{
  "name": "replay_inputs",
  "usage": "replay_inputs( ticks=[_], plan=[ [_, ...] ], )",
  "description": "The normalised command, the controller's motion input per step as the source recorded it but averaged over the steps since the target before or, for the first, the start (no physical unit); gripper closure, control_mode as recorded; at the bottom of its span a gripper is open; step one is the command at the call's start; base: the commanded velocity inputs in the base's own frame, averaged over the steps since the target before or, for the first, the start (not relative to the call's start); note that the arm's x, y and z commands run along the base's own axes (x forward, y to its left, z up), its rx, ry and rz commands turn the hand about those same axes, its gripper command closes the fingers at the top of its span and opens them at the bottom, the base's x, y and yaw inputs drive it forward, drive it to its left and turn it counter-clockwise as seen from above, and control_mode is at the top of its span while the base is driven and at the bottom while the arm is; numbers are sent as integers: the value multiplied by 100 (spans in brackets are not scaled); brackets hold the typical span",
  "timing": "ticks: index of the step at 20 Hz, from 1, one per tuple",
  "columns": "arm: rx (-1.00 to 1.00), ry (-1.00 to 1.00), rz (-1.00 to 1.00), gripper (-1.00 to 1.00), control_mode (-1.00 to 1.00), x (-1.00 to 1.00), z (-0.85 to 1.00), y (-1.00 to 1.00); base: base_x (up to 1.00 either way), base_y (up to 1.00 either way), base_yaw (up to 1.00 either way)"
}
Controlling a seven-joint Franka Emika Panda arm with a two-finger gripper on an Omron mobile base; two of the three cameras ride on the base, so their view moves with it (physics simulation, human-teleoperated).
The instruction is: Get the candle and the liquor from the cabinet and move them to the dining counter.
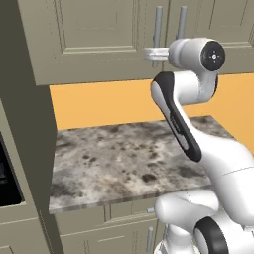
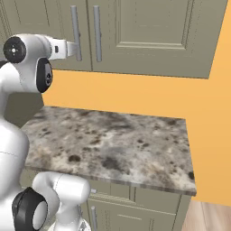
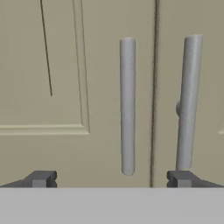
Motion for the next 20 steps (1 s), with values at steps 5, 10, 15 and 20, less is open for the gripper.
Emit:
replay_inputs(
  ticks=[5, 10, 15, 20],
  plan=[
    [1, 8, 3, -100, -100, 32, 16, 0, 0, 0, 0],
    [0, 21, 0, -100, -100, 23, 18, 0, 0, 0, 0],
    [0, 11, 0, -100, -100, 26, 7, -2, 0, 0, 0],
    [0, 0, 0, -100, -100, 23, -7, -6, 0, 0, 0]
  ],
)
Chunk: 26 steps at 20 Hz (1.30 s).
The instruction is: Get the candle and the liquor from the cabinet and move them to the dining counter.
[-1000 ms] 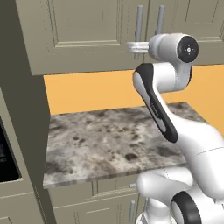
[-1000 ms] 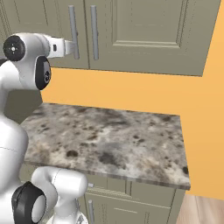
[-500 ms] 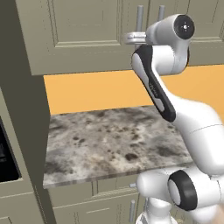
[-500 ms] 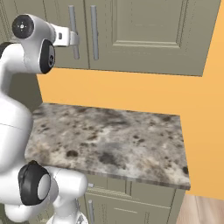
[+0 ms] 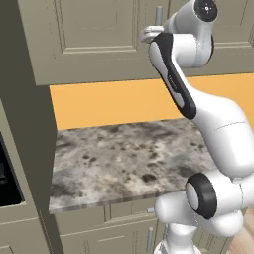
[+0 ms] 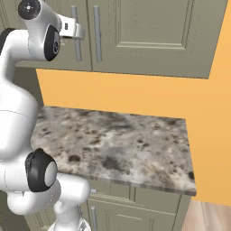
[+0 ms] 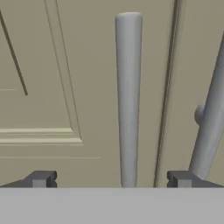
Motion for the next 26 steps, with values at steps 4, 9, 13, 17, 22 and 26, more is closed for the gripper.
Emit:
replay_inputs(
  ticks=[4, 9, 13, 17, 22, 26],
  plan=[
    [0, 0, 0, -100, -100, 37, -15, -3, 0, 0, 0],
    [0, 0, 0, -100, -100, 42, -16, -3, 0, 0, 0],
    [0, -1, 0, -100, -100, 43, -12, -2, 0, 0, 0],
    [0, 0, 0, -100, -100, 45, -9, 0, 0, 0, 0],
    [0, 0, 1, -100, -100, 48, -6, 0, 0, 0, 0],
    [0, -4, 1, 100, -100, 42, -5, 2, 0, 0, 0]
  ],
)
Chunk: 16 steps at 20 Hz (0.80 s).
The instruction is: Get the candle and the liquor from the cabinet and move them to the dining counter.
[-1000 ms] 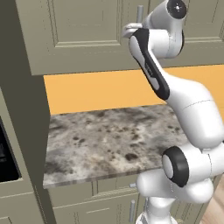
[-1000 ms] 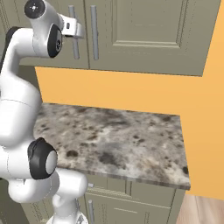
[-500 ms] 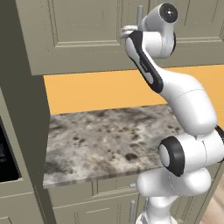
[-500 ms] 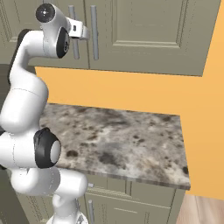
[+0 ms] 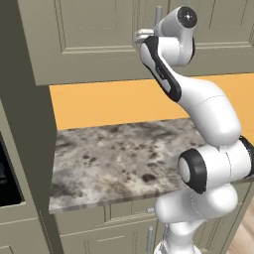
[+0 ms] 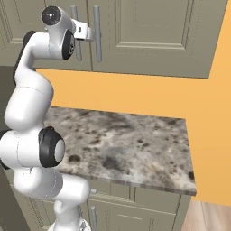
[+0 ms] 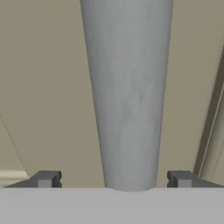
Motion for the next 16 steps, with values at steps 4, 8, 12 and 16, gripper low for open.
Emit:
replay_inputs(
  ticks=[4, 8, 12, 16],
  plan=[
    [0, -10, 0, 100, -100, 15, -11, 18, 0, 0, 0],
    [0, -22, 0, 100, -100, 3, -7, 31, 0, 0, 0],
    [0, -9, 0, 100, -100, -12, 0, 41, 0, 0, 0],
    [0, 0, 0, 100, -100, -25, 9, 33, 0, 0, 0]
  ],
)
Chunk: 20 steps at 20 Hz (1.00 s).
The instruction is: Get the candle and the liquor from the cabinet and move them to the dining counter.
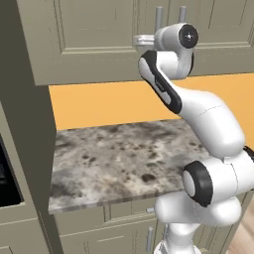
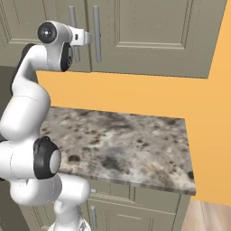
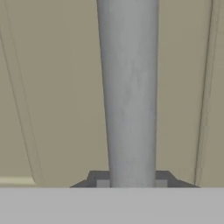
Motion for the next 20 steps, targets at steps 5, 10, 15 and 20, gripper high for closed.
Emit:
replay_inputs(
  ticks=[5, 10, 15, 20],
  plan=[
    [0, 0, 0, 100, -100, -30, 20, 27, 0, 0, 0],
    [0, -2, 0, 100, -100, -40, 27, 25, 0, 0, 0],
    [-4, -1, 0, 100, -100, -44, 29, 24, 0, 0, 0],
    [-5, 0, 0, 100, -100, -50, 28, 28, 0, 0, 0]
  ],
)
